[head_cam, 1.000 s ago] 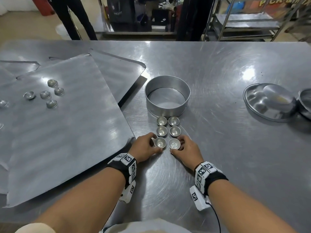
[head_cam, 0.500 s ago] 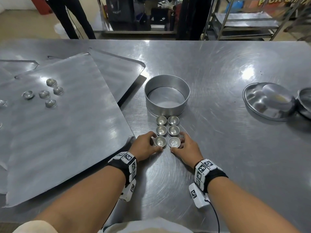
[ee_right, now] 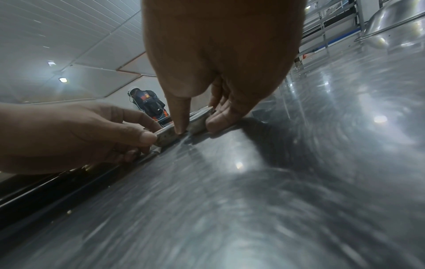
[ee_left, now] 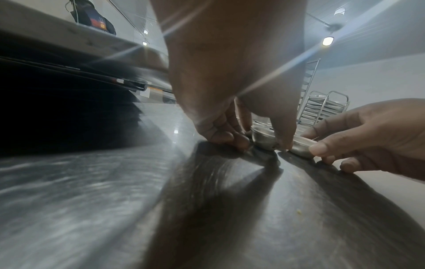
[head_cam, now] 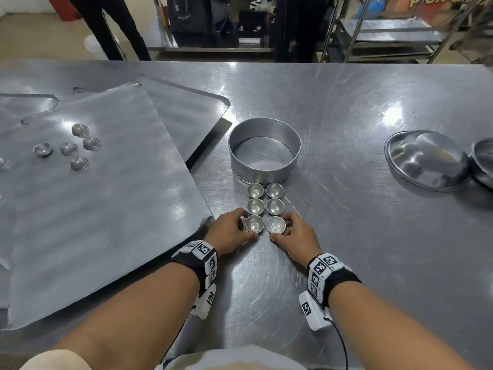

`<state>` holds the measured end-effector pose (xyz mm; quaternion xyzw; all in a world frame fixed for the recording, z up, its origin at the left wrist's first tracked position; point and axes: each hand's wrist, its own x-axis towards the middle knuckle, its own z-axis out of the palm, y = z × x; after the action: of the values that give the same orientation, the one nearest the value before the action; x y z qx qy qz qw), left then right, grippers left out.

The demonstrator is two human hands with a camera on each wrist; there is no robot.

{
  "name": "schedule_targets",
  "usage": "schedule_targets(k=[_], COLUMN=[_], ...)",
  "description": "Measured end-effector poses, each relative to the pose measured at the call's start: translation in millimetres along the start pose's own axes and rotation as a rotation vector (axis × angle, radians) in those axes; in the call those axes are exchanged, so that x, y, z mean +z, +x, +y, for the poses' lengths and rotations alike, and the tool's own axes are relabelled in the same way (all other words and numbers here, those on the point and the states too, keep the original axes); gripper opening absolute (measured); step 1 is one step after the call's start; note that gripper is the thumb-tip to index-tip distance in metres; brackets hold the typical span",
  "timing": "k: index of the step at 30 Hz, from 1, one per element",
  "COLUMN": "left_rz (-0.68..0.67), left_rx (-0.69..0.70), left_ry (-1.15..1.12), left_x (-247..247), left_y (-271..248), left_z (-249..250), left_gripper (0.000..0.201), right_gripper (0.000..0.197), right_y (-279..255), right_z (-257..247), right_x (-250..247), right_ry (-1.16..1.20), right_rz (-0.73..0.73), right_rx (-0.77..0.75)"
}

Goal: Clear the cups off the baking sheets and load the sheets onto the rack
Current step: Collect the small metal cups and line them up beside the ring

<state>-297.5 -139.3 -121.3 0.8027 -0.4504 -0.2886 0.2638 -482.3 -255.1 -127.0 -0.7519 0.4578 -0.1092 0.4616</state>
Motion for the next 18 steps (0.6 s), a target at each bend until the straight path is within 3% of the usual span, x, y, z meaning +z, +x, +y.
schedule_targets(k=[11, 15, 18], left_rz=[-0.007, -0.019, -0.026], left_rx=[0.007, -0.008, -0.016], left_ry=[0.007, -0.004, 0.000], left_x=[1.2, -0.3, -7.1], left_y=[-0.6, -2.7, -5.3], left_z=[2.4, 1.7, 5.8], left_gripper=[0.050, 0.060, 0.068], right_gripper=[0.046, 0.050, 0.042], right_y=[-1.0, -3.3, -6.2], right_z=[-0.8, -4.1, -7.9], right_x=[2.1, -0.7, -4.9], right_ry=[-0.026, -0.009, -0.039], right_rz=[0.011, 0.000, 0.043], right_rx=[-0.019, 0.002, 0.013])
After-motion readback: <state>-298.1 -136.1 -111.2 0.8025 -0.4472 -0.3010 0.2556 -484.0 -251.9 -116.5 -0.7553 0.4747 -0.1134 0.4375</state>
